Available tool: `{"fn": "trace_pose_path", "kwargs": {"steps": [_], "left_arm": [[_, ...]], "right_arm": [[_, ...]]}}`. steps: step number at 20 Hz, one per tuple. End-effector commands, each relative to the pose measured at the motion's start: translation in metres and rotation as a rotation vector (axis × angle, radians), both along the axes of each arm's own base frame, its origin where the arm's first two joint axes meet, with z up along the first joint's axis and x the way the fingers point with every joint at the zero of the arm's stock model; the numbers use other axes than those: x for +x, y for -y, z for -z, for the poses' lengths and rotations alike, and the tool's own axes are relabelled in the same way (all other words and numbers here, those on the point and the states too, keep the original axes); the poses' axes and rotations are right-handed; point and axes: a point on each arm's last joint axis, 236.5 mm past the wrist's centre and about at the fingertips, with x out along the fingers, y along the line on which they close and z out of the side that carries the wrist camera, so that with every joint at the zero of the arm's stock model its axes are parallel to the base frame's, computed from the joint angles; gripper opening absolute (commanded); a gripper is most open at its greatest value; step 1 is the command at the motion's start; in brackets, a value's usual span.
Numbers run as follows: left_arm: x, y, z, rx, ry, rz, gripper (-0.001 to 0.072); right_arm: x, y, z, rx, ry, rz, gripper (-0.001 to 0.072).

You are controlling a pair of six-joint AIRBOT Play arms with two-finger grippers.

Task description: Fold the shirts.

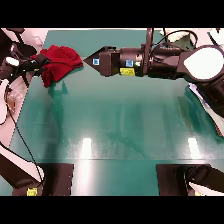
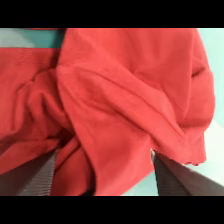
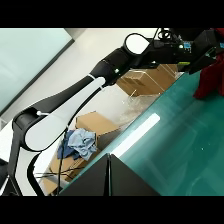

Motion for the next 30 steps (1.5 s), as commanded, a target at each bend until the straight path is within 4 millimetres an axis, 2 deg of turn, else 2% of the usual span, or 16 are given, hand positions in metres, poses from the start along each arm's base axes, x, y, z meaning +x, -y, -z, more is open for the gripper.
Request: {"fn": "trace_pose_path", "kwargs": {"steps": [1, 5, 6, 7, 8, 11, 12, 13, 16, 17, 19, 21, 23, 26, 28, 30], "left_arm": [[0.01, -0.005, 0.011, 0.004, 0.009, -0.011, 0.0714], [0.015, 0.0, 0.019, -0.031, 0.019, -0.007, 0.0713], [0.017, 0.004, 0.018, -0.038, 0.03, 0.014, 0.0662], [0.02, 0.009, 0.013, -0.03, 0.051, 0.05, 0.0519], [0.025, 0.015, 0.004, -0.016, 0.084, 0.074, 0.0478], [0.041, 0.025, -0.029, 0.046, 0.167, 0.11, 0.0475], [0.044, 0.029, -0.036, 0.06, 0.185, 0.113, 0.0414], [0.046, 0.033, -0.038, 0.078, 0.192, 0.131, 0.0293], [0.045, 0.05, -0.014, 0.084, 0.147, 0.184, 0.0293], [0.044, 0.055, -0.005, 0.079, 0.129, 0.199, 0.0259], [0.041, 0.056, 0.002, 0.099, 0.105, 0.221, 0.0023], [0.04, 0.063, -0.009, 0.074, 0.112, 0.243, 0.0019], [0.036, 0.081, -0.038, 0.062, 0.124, 0.334, 0.0017], [0.005, 0.132, -0.113, -0.009, 0.167, 0.533, 0.0016], [-0.039, 0.181, -0.152, 0.005, 0.162, 0.685, 0.0016], [-0.106, 0.247, -0.173, -0.013, 0.089, 0.892, 0.0016]], "right_arm": [[0.002, 0.0, -0.002, 0.008, 0.003, 0.008, 0.0018], [0.005, 0.0, -0.004, 0.018, 0.009, 0.02, 0.0018], [0.005, 0.0, -0.004, 0.017, 0.008, 0.02, 0.0018], [0.005, 0.0, -0.003, 0.016, 0.007, 0.019, 0.0018], [0.005, 0.0, -0.003, 0.016, 0.007, 0.02, 0.0018], [0.007, -0.002, 0.0, 0.013, 0.0, 0.019, 0.0018], [0.007, -0.002, 0.002, 0.011, -0.005, 0.018, 0.0018], [0.007, -0.004, 0.003, 0.012, -0.012, 0.013, 0.0018], [0.006, -0.003, 0.002, 0.014, -0.011, 0.013, 0.0018], [0.004, -0.003, 0.002, 0.01, -0.013, 0.007, 0.0018], [0.0, -0.003, 0.003, 0.002, -0.015, -0.006, 0.0018], [-0.001, -0.003, 0.004, -0.003, -0.017, -0.01, 0.0018], [0.001, -0.002, 0.004, -0.002, -0.017, -0.007, 0.0018], [0.005, 0.017, -0.001, -0.016, -0.01, 0.009, 0.0018], [0.02, 0.044, -0.015, -0.005, 0.018, 0.073, 0.0018], [0.039, 0.081, -0.035, 0.019, 0.056, 0.167, 0.0018]]}}
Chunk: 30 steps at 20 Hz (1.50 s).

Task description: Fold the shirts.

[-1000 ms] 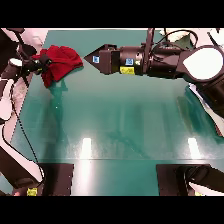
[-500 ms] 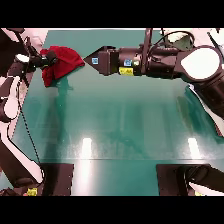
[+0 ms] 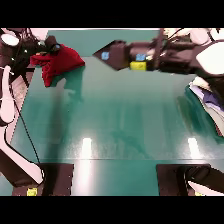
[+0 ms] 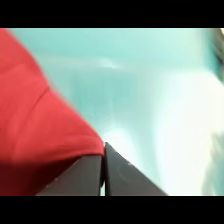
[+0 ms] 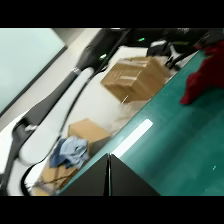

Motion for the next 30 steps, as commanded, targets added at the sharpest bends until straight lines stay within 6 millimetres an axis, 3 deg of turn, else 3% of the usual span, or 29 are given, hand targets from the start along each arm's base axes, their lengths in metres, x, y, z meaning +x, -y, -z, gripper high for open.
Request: {"fn": "trace_pose_path", "kwargs": {"steps": [1, 4, 7, 9, 12, 13, 14, 15, 16, 17, 18, 20, 23, 25, 27, 30], "left_arm": [[-0.12, 0.106, -0.033, 0.045, -0.144, 0.376, 0.0016], [-0.237, 0.215, -0.01, 0.161, -0.325, 0.718, 0.0017], [-0.332, 0.33, 0.014, 0.236, -0.285, 0.948, 0.0017], [-0.368, 0.383, 0.039, 0.34, -0.147, 0.982, 0.0018], [-0.39, 0.417, 0.058, 0.42, -0.007, 0.987, 0.0049], [-0.393, 0.417, 0.059, 0.418, -0.012, 0.99, 0.0421], [-0.391, 0.41, 0.061, 0.436, -0.041, 0.974, 0.0678], [-0.383, 0.394, 0.066, 0.494, -0.061, 0.964, 0.0659], [-0.366, 0.364, 0.074, 0.59, -0.115, 0.911, 0.0659], [-0.346, 0.327, 0.08, 0.692, -0.17, 0.852, 0.0528], [-0.327, 0.288, 0.081, 0.785, -0.212, 0.798, 0.0486], [-0.295, 0.222, 0.069, 0.855, -0.289, 0.673, 0.0488], [-0.273, 0.142, 0.056, 0.782, -0.397, 0.47, 0.0489], [-0.269, 0.13, 0.058, 0.546, -0.418, 0.345, 0.057], [-0.266, 0.133, 0.067, 0.298, -0.422, 0.235, 0.057], [-0.266, 0.139, 0.091, 0.099, -0.48, 0.157, 0.057]], "right_arm": [[0.024, 0.058, -0.027, 0.019, 0.053, 0.133, 0.0018], [0.038, 0.121, -0.035, -0.014, 0.061, 0.247, 0.0018], [0.024, 0.167, -0.018, -0.105, -0.017, 0.273, 0.0018], [0.011, 0.187, -0.005, -0.162, -0.072, 0.275, 0.0018], [-0.002, 0.217, 0.009, -0.26, -0.106, 0.328, 0.0018], [-0.003, 0.229, 0.014, -0.294, -0.12, 0.366, 0.0018], [-0.004, 0.239, 0.019, -0.326, -0.132, 0.394, 0.0019], [-0.006, 0.246, 0.025, -0.354, -0.147, 0.407, 0.0038], [-0.009, 0.249, 0.031, -0.374, -0.17, 0.405, 0.012], [-0.012, 0.249, 0.039, -0.39, -0.202, 0.387, 0.0198], [-0.015, 0.248, 0.048, -0.406, -0.239, 0.359, 0.0202], [-0.022, 0.241, 0.067, -0.443, -0.312, 0.287, 0.0202], [-0.02, 0.224, 0.074, -0.448, -0.318, 0.232, 0.0202], [-0.017, 0.211, 0.071, -0.438, -0.289, 0.211, 0.0202], [-0.013, 0.201, 0.069, -0.452, -0.249, 0.208, 0.0201], [-0.019, 0.182, 0.075, -0.499, -0.213, 0.162, 0.0202]]}}
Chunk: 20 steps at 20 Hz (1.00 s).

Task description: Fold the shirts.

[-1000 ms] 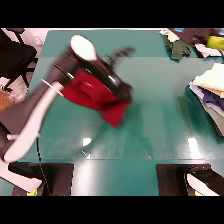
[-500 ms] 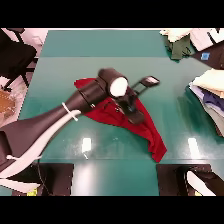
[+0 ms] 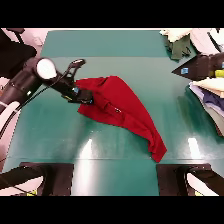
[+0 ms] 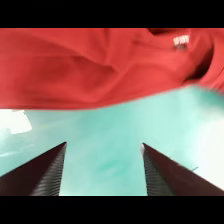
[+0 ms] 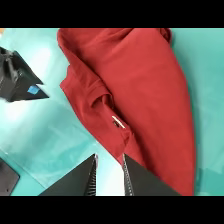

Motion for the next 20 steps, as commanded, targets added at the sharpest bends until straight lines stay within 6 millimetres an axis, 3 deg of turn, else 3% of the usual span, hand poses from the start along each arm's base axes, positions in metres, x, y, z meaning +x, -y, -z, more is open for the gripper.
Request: {"fn": "trace_pose_path", "kwargs": {"steps": [1, 2, 3, 4, 5, 8, 10, 12, 15, 18, 20], "left_arm": [[0.007, 0.001, 0.011, -0.205, -0.028, -0.183, 0.0568], [0.011, -0.007, 0.016, -0.166, -0.006, -0.184, 0.0568], [0.015, -0.018, 0.019, -0.127, 0.011, -0.201, 0.0565], [0.018, -0.031, 0.023, -0.094, 0.013, -0.219, 0.0538], [0.016, -0.048, 0.03, -0.042, 0.002, -0.218, 0.0539], [-0.001, -0.108, 0.05, 0.159, -0.06, -0.179, 0.0539], [-0.004, -0.133, 0.048, 0.193, -0.063, -0.189, 0.0539], [-0.003, -0.158, 0.037, 0.192, -0.025, -0.244, 0.0539], [-0.012, -0.188, 0.031, 0.183, -0.012, -0.32, 0.0539], [-0.009, -0.191, 0.028, 0.149, 0.028, -0.367, 0.0539], [-0.004, -0.187, 0.025, 0.129, 0.051, -0.365, 0.0539]], "right_arm": [[-0.005, -0.029, 0.008, -0.036, 0.016, -0.083, 0.0202], [-0.008, -0.049, 0.015, -0.039, 0.006, -0.141, 0.0203], [-0.006, -0.072, 0.03, -0.059, -0.011, -0.202, 0.0284], [-0.001, -0.093, 0.052, -0.102, -0.029, -0.247, 0.0421], [0.005, -0.116, 0.077, -0.149, -0.033, -0.293, 0.0485], [0.028, -0.189, 0.144, -0.219, 0.01, -0.362, 0.0523], [0.043, -0.223, 0.186, -0.287, 0.057, -0.391, 0.0523], [0.056, -0.245, 0.213, -0.362, 0.1, -0.42, 0.0523], [0.079, -0.27, 0.237, -0.433, 0.14, -0.428, 0.0523], [0.083, -0.289, 0.256, -0.453, 0.109, -0.456, 0.0523], [0.096, -0.296, 0.264, -0.465, 0.101, -0.427, 0.0523]]}}
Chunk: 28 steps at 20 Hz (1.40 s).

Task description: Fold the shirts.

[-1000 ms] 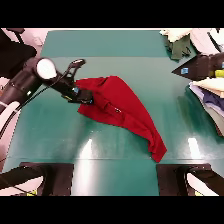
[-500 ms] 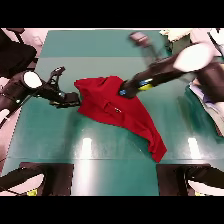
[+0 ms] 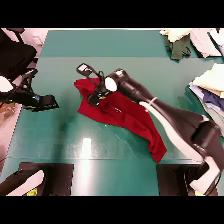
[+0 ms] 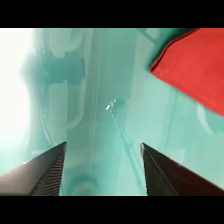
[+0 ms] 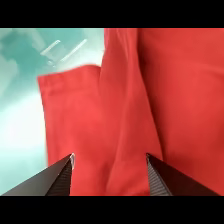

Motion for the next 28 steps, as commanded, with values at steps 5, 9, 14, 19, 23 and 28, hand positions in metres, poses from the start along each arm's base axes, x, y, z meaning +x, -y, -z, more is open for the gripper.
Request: {"fn": "trace_pose_path", "kwargs": {"steps": [5, 9, 14, 19, 23, 28], "left_arm": [[0.01, 0.004, -0.008, -0.054, 0.066, -0.023, 0.0539], [0.016, 0.025, 0.025, -0.082, 0.093, -0.015, 0.0539], [0.007, 0.095, 0.078, -0.196, 0.011, 0.061, 0.0539], [0.047, 0.097, 0.072, -0.212, 0.163, -0.005, 0.054], [0.049, 0.1, 0.109, -0.213, 0.098, -0.001, 0.054], [0.057, 0.127, 0.112, -0.359, 0.094, -0.019, 0.0196]], "right_arm": [[0.006, 0.002, 0.041, -0.121, -0.045, 0.026, 0.021], [0.025, 0.042, 0.005, -0.227, 0.087, 0.069, 0.0015], [0.052, 0.083, -0.053, -0.229, 0.195, 0.164, 0.0013], [0.052, 0.108, -0.081, -0.226, 0.195, 0.208, 0.0014], [0.049, 0.109, -0.093, -0.208, 0.21, 0.209, 0.0014], [0.046, 0.115, -0.101, -0.214, 0.212, 0.217, 0.0014]]}}
